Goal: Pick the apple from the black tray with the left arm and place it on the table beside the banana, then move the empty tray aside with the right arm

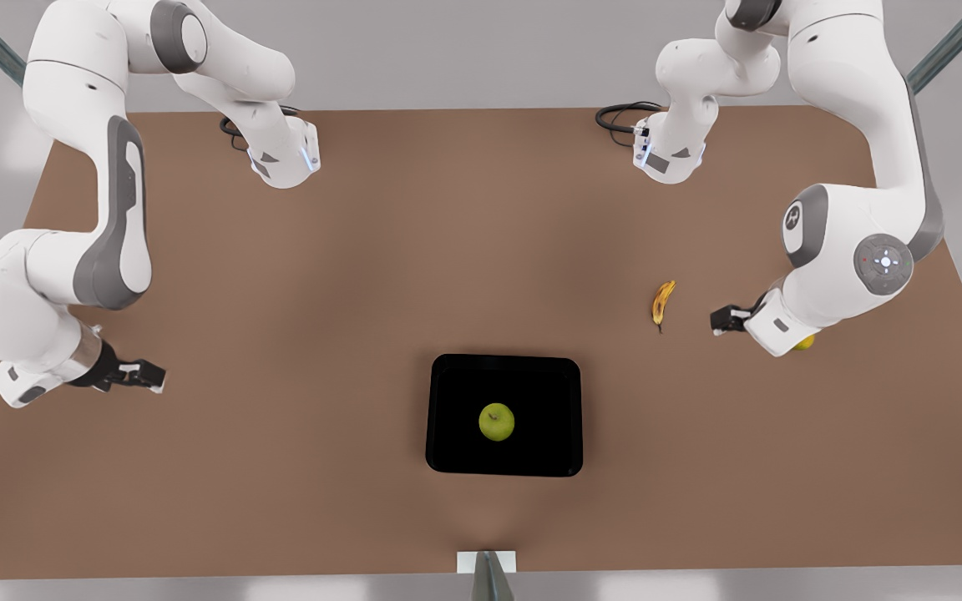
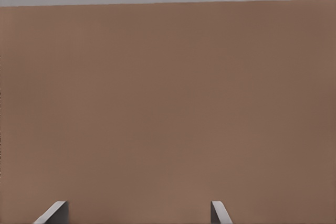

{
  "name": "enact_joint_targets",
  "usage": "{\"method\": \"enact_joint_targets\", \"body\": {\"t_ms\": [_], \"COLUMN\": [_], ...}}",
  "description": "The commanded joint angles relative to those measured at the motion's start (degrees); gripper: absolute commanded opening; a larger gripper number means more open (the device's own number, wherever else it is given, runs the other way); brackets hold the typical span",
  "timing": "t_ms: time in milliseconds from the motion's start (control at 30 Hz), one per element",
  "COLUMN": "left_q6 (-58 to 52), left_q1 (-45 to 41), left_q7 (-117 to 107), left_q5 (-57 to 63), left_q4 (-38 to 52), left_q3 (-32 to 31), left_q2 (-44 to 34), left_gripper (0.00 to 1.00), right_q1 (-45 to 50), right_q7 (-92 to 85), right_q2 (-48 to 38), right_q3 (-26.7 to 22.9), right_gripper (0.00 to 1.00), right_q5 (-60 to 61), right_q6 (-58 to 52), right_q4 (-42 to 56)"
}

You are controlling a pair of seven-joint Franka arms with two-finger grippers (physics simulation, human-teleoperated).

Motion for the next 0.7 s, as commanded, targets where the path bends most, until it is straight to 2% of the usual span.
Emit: {"method": "enact_joint_targets", "body": {"t_ms": [0,67,133,200,267,333,433,500,600,667], "left_q6": [2.8,2.6,3.0,3.0,2.9,3.3,4.6,6.9,8.9,14.1], "left_q1": [-0.3,-2.2,-10.8,-17.5,-18.8,-21.3,-26.2,-29.4,-30.4,-30.6], "left_q7": [0.0,-0.2,-4.7,-12.7,-14.8,-20.7,-27.2,-34.3,-36.6,-38.5], "left_q5": [0.1,-0.1,1.3,1.6,0.8,1.2,2.6,3.9,4.2,4.2], "left_q4": [0.0,0.3,3.3,6.8,6.5,7.0,13.1,18.3,18.8,18.9], "left_q3": [-0.1,-0.1,-0.1,-0.1,-0.1,-0.1,-0.1,-0.1,-0.1,-0.1], "left_q2": [0.0,0.0,2.3,4.1,4.2,5.7,12.7,19.0,22.8,25.7], "left_gripper": [1.0,1.0,1.0,1.0,1.0,1.0,1.0,1.0,1.0,1.0], "right_q1": [0.2,0.2,0.2,-0.2,-0.2,-0.2,-0.2,-0.2,0.0,0.1], "right_q7": [-2.0,-2.0,-2.0,-2.6,-2.6,-2.1,-2.4,-2.3,-2.0,-2.0], "right_q2": [-0.2,-0.2,-0.1,6.5,11.1,10.7,4.3,4.5,4.6,4.7], "right_q3": [0.3,0.3,0.3,-0.3,-0.3,-0.6,-0.4,-0.5,-0.2,0.0], "right_gripper": [1.0,1.0,1.0,1.0,1.0,1.0,1.0,1.0,1.0,1.0], "right_q5": [-0.1,-0.1,-0.2,0.1,0.2,0.3,-0.1,0.1,0.2,0.2], "right_q6": [2.8,2.8,2.8,4.5,4.5,4.1,-3.1,-3.1,-3.1,-3.1], "right_q4": [0.2,0.2,0.2,1.8,5.2,6.2,6.4,6.4,6.4,6.4]}}
